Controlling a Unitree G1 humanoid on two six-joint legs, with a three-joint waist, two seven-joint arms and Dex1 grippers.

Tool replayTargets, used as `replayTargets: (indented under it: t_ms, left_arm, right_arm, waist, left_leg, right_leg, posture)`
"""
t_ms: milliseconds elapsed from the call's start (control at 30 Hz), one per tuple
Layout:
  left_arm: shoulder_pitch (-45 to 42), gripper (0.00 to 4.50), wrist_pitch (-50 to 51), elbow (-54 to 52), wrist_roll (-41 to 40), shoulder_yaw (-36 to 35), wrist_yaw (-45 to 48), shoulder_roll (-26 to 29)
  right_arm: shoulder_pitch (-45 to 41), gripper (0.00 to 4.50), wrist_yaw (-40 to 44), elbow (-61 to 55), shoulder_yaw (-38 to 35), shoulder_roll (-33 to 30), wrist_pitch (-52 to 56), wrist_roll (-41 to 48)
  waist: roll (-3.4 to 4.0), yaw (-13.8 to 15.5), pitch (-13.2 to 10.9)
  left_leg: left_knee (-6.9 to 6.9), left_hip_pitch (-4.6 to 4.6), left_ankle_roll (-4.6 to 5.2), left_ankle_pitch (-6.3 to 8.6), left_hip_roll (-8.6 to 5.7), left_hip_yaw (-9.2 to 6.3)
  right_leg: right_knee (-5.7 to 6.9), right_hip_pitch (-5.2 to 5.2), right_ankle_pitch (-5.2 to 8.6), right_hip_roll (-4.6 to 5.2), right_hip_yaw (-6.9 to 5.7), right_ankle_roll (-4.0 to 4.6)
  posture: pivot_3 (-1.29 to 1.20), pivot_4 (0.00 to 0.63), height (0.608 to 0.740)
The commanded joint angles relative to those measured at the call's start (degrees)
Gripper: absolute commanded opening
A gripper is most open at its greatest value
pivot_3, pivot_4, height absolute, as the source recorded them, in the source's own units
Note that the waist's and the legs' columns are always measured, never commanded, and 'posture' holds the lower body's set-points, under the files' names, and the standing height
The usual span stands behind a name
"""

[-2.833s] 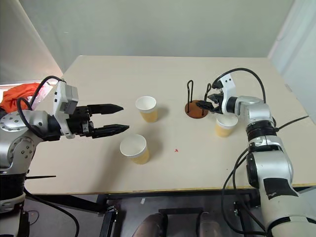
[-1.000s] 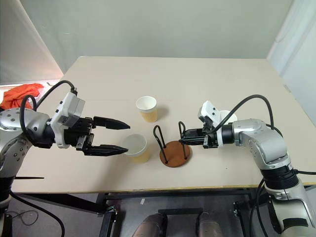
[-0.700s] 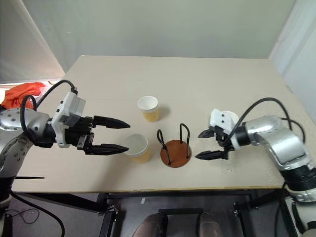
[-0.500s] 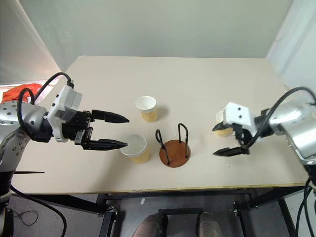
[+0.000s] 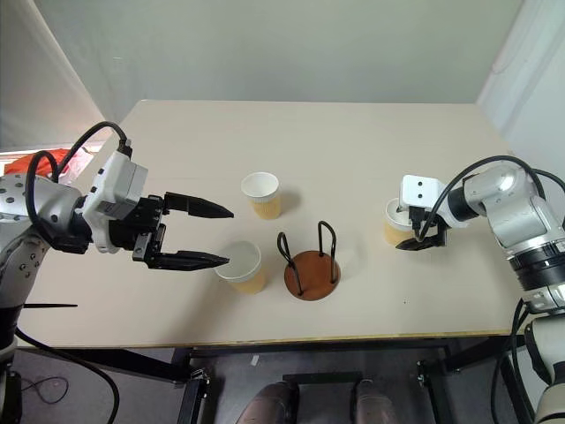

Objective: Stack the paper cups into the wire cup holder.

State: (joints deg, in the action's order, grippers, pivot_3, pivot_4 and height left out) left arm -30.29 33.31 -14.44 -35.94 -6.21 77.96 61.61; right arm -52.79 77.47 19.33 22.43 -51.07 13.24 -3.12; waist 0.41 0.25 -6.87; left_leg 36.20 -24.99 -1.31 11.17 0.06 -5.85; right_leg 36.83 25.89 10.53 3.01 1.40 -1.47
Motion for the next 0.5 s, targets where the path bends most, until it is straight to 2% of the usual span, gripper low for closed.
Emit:
replayTargets:
  t_ms: [33,133,433,467,500]
  left_arm:
    - [0.9,3.98,0.5,-2.3,-1.0,-3.0,-1.1,1.1]
    - [2.0,3.98,1.0,-2.8,-1.3,-3.9,-1.6,1.5]
    - [3.2,3.98,1.0,-3.3,-1.5,-4.7,-2.1,1.6]
    - [3.2,3.98,0.9,-3.2,-1.5,-4.7,-2.1,1.6]
    - [3.2,3.98,0.8,-3.0,-1.5,-4.7,-2.2,1.7]
  right_arm:
    - [-1.7,4.29,0.0,3.8,0.3,1.3,-3.8,-2.9]
    - [-2.1,3.53,1.3,5.6,-0.5,2.5,-4.8,-3.0]
    - [-4.2,0.31,3.5,7.8,-2.2,2.9,-6.3,-3.0]
    - [-4.9,0.04,5.1,6.5,-3.4,2.9,-4.7,-1.0]
    - [-5.5,0.04,6.5,5.4,-4.7,2.8,-3.2,1.0]
  waist:
    - [0.0,0.0,0.0]
    - [0.0,0.0,0.0]
    - [0.0,0.1,0.0]
    - [0.0,0.1,0.0]
    - [0.01,0.1,0.0]
  left_leg:
    - [0.0,0.0,0.01,0.02,0.0,0.0]
    - [0.0,0.0,0.0,0.07,0.0,0.0]
    - [0.0,0.01,-0.07,0.11,0.0,0.0]
    - [0.0,0.01,-0.07,0.11,0.0,0.0]
    - [0.0,0.01,-0.08,0.11,0.0,0.0]
  right_leg:
    - [0.0,-0.01,0.0,0.0,-0.01,0.01]
    - [0.0,0.0,-0.01,0.01,-0.02,0.02]
    - [0.01,-0.01,-0.04,0.02,-0.02,0.08]
    - [0.01,-0.01,-0.04,0.02,-0.02,0.08]
    - [0.01,-0.01,-0.03,0.02,-0.02,0.08]
  posture:
    - [0.0,0.15,0.74]
    - [0.0,0.15,0.74]
    - [0.0,0.15,0.74]
    - [0.0,0.15,0.74]
    - [0.0,0.15,0.74]
